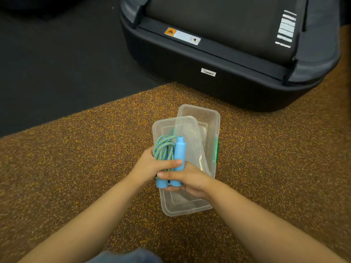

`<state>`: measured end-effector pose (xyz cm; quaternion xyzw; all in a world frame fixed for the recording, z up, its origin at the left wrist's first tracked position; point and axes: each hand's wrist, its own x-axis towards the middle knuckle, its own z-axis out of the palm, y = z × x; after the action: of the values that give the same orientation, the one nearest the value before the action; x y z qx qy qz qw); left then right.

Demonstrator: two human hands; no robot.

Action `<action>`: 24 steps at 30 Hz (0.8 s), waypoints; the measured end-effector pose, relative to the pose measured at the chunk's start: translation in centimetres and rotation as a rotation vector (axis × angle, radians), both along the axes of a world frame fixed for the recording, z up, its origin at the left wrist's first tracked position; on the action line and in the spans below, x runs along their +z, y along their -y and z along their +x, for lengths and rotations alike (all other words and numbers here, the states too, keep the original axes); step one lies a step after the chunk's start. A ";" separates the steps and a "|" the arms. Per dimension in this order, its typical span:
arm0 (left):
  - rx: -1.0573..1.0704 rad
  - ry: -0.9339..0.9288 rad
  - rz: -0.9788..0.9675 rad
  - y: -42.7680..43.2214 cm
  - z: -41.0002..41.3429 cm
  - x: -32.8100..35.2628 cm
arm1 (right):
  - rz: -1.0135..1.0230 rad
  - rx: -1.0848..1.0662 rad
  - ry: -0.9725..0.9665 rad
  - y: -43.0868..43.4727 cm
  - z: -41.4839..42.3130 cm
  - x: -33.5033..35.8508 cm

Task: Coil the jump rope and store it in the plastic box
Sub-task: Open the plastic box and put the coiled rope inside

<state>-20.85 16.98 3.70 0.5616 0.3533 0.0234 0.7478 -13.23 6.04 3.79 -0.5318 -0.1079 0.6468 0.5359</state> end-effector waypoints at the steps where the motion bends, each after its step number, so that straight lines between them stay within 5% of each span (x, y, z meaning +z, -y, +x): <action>1: 0.017 0.010 0.008 -0.1 -0.2 -0.4 | -0.009 0.028 0.006 -0.2 -0.1 -0.1; 7: 0.140 0.049 -0.077 -0.8 -0.5 -1.6 | -0.011 0.067 0.132 -1.5 -0.3 -0.3; 16: 0.288 -0.023 -0.194 -3.4 -0.8 -2.7 | -0.326 -0.254 1.309 0.1 5.0 -2.0; 24: 0.365 -0.050 -0.358 -5.0 -2.7 -4.2 | -0.385 -0.124 1.229 1.7 5.6 -6.1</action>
<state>-23.58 21.94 -0.48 0.3476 0.4658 0.0810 0.8097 -7.65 4.29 -2.26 -0.8969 -0.2462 0.2002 0.3080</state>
